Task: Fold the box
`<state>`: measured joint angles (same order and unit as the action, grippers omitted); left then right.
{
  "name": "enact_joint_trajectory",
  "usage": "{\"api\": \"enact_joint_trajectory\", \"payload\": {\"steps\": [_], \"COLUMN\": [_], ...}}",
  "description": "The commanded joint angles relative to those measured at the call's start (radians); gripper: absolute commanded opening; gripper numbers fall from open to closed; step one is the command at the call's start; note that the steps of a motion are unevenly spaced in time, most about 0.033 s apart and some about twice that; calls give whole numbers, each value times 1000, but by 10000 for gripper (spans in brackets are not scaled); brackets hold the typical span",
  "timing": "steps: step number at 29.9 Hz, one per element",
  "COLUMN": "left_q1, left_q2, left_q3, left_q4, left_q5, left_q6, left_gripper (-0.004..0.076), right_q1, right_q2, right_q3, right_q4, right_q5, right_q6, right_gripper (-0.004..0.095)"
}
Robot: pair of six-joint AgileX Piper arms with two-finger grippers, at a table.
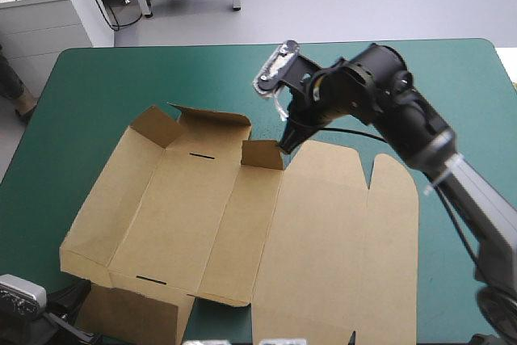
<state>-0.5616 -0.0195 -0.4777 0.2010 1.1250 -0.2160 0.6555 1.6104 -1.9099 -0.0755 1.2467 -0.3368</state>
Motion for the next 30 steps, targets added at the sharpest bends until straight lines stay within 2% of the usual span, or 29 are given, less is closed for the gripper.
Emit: {"api": "enact_joint_trajectory", "payload": {"steps": [1,4,6,14,23,30], "left_q1": [3,3,3,3,3,3], "left_q2": [1,1,1,1,1,1], "left_q3": [-22,-22,-22,-22,-22,-22], "left_q4": [11,11,11,13,13,11], "left_q5": [-64,-64,-64,-64,-64,-66], "left_q6": [-10,-10,-10,-13,-13,-10], "left_gripper": [-8,-8,-8,-8,-8,-8], "right_q1": [-5,-5,-5,-5,-5,-5], "right_q2": [-191,-330,-433,-815,-1067,-1200], "right_q3": [112,268,379,838,1258,1444], "right_q4": [-11,-10,-10,-10,-10,-10], "right_q5": [5,-15,-67,-362,-539,-636], "right_q6": [73,122,164,273,373,420], "right_gripper": [-15,-15,-15,-15,-15,-15]}}
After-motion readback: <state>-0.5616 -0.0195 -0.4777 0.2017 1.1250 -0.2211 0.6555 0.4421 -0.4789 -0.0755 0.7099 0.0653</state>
